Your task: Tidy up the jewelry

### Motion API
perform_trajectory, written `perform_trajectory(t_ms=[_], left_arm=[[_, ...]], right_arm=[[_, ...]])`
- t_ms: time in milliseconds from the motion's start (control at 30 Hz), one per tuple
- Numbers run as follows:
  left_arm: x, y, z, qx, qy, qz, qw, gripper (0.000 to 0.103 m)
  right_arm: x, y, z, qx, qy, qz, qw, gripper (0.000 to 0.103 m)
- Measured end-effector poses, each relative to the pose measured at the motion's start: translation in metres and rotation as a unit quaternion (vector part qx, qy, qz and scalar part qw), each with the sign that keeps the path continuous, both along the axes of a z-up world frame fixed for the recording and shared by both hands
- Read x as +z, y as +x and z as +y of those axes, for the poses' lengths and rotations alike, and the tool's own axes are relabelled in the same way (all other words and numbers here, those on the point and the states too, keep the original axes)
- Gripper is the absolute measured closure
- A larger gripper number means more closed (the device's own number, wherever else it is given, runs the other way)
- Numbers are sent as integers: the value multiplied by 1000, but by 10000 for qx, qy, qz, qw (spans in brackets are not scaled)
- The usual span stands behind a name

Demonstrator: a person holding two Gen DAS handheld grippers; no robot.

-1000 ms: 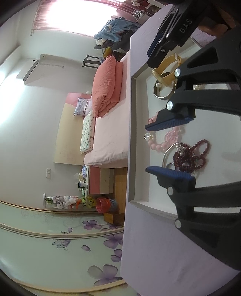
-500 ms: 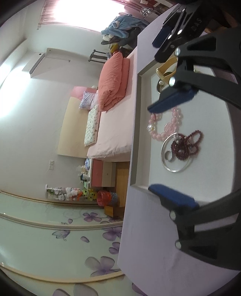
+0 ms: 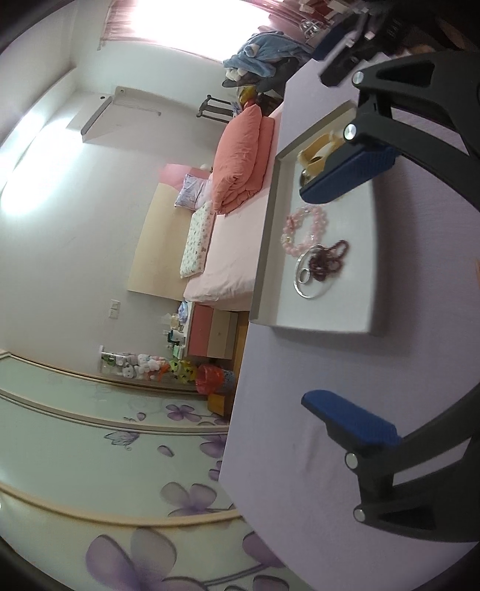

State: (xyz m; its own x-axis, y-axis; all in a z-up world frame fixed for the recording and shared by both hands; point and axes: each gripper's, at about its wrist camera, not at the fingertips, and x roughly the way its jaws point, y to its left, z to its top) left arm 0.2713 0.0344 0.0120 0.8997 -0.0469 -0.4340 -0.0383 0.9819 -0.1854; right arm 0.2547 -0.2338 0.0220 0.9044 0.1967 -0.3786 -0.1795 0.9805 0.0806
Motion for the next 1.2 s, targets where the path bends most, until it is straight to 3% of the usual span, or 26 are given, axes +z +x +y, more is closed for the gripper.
perform_trajectory(t_ms=[167,400,500,633,800,1200], left_arm=[[3,-62,-2,41,195,-278,9994,4],[-1,-138,-13,25,585,-680,9960,4],[-5,-159,-11,32,449,-738,9963,4],[-10,-177,-8,48,296,-768,9966,4],[-9,-190,-11,107,463,-887,9949,4],[-11,-183,-14,73,403,-708,9966,4]], right_arm=[[9,-49,-2,-39,-14,-295,9996,2],[0,-98,-2,-25,-8,-469,9989,2],[-6,-109,-4,-74,-16,-480,9988,2],[-12,-125,-8,-150,26,-576,9982,2],[-15,-138,-8,-149,-4,-749,9971,2],[-21,-140,-14,-151,109,-664,9976,2]])
